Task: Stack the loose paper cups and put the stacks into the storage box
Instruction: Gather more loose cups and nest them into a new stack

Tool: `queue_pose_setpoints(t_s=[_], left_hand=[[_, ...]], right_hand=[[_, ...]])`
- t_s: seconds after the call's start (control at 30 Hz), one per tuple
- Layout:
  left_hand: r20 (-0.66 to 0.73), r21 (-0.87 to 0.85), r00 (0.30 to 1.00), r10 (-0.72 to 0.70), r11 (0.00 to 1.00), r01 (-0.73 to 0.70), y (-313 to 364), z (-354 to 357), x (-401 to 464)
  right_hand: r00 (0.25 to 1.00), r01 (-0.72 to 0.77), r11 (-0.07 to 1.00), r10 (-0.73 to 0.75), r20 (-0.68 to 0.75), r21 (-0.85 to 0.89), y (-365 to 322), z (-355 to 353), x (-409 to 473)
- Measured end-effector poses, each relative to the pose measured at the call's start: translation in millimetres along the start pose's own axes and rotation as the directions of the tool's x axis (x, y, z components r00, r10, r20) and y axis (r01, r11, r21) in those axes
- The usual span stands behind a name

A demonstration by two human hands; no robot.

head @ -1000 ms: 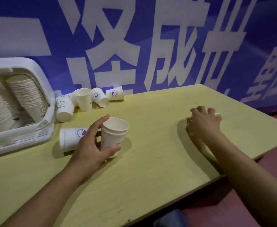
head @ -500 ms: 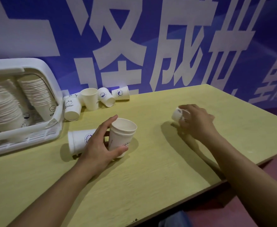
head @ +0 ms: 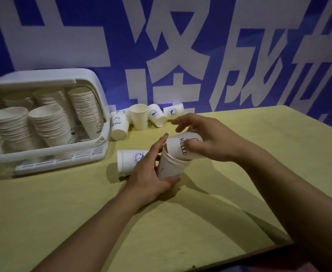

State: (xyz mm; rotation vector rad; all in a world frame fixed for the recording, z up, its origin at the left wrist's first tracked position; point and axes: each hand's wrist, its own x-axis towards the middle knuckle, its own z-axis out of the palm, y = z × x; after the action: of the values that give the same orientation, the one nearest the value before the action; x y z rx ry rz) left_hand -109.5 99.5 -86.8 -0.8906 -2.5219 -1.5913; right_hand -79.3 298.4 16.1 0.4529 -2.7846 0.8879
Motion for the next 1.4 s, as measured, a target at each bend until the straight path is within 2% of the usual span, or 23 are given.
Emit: queue_pose_setpoints(t_s=[0.2, 0.27, 0.37, 0.4, 0.47, 0.53, 0.6, 0.67, 0.73, 0.83, 0.93, 1.0, 1.07, 1.13, 1.23, 1.4], left_hand=[[0.005, 0.062, 1.000, 0.014, 0.998, -0.014, -2.0, -2.2, 0.0], [0.003, 0.054, 1.000, 0.009, 0.998, -0.010, -4.4, 0.1, 0.9], [-0.008, 0.061, 1.000, 0.002, 0.998, -0.002, -6.8, -0.8, 0.5], [-0.018, 0.066, 1.000, 0.012, 0.998, -0.011, -6.2, -3.6, -0.2], [-0.051, 0.036, 0.998, 0.042, 0.999, -0.040, -3.5, -13.0, -2.2], [-0.140, -0.036, 0.988, 0.058, 0.997, -0.064, 0.1, -26.4, -2.8], [-0.268, -0.101, 0.961, 0.068, 0.990, -0.098, 1.4, -42.3, -1.7], [-0.354, -0.146, 0.933, 0.058, 0.982, -0.116, 1.4, -54.7, -0.3], [-0.408, -0.145, 0.911, 0.056, 0.982, -0.125, -1.4, -64.3, -0.5], [-0.437, -0.119, 0.897, 0.057, 0.986, -0.120, -5.1, -67.1, -1.5], [-0.462, -0.161, 0.886, 0.031, 0.980, -0.118, -9.0, -66.0, -0.7], [-0.469, -0.168, 0.882, 0.043, 0.976, -0.137, -11.1, -66.3, -0.3], [-0.476, -0.179, 0.878, 0.050, 0.972, -0.152, -10.8, -66.8, 0.5], [-0.474, -0.199, 0.880, 0.047, 0.967, -0.158, -11.0, -66.9, 1.2], [-0.396, -0.173, 0.917, 0.042, 0.978, -0.119, -13.3, -64.6, 0.6], [-0.200, -0.030, 0.979, -0.025, 0.999, 0.019, -7.3, -50.8, -2.2]], right_hand=[[0.994, 0.046, 0.995, -0.036, 0.103, -0.093, -11.0, 6.9, 26.6], [0.989, 0.080, 0.997, -0.078, 0.126, -0.012, -14.7, 21.4, 34.0], [0.983, 0.046, 0.973, -0.085, 0.165, 0.227, -16.9, 48.9, 40.4], [0.991, 0.038, 0.954, -0.075, 0.112, 0.299, -16.5, 51.1, 42.5], [0.994, 0.062, 0.899, -0.016, -0.110, 0.433, -12.2, 44.4, 51.6], [0.943, 0.075, 0.837, 0.118, -0.312, 0.542, -5.0, 30.7, 63.2], [0.925, 0.064, 0.867, 0.134, -0.355, 0.493, 2.0, 31.1, 71.4], [0.971, 0.061, 0.946, 0.018, -0.238, 0.319, 12.2, 49.3, 73.2], [0.998, 0.061, 0.976, -0.054, -0.041, 0.209, 19.2, 79.2, 72.5], [0.986, 0.051, 0.969, -0.087, 0.142, 0.242, 24.0, 112.2, 70.5], [0.972, 0.053, 0.969, -0.106, 0.211, 0.241, 22.3, 124.6, 66.6], [0.982, 0.085, 0.974, -0.119, 0.150, 0.212, 23.6, 125.7, 65.1], [0.998, 0.065, 0.981, -0.067, 0.004, 0.185, 29.1, 118.5, 65.2], [0.988, -0.006, 0.968, 0.044, -0.148, 0.249, 38.4, 104.5, 64.4], [0.935, -0.002, 0.925, 0.137, -0.326, 0.381, 47.8, 81.8, 59.8], [0.905, 0.109, 0.797, 0.168, -0.392, 0.594, 32.6, 69.4, 50.1]])
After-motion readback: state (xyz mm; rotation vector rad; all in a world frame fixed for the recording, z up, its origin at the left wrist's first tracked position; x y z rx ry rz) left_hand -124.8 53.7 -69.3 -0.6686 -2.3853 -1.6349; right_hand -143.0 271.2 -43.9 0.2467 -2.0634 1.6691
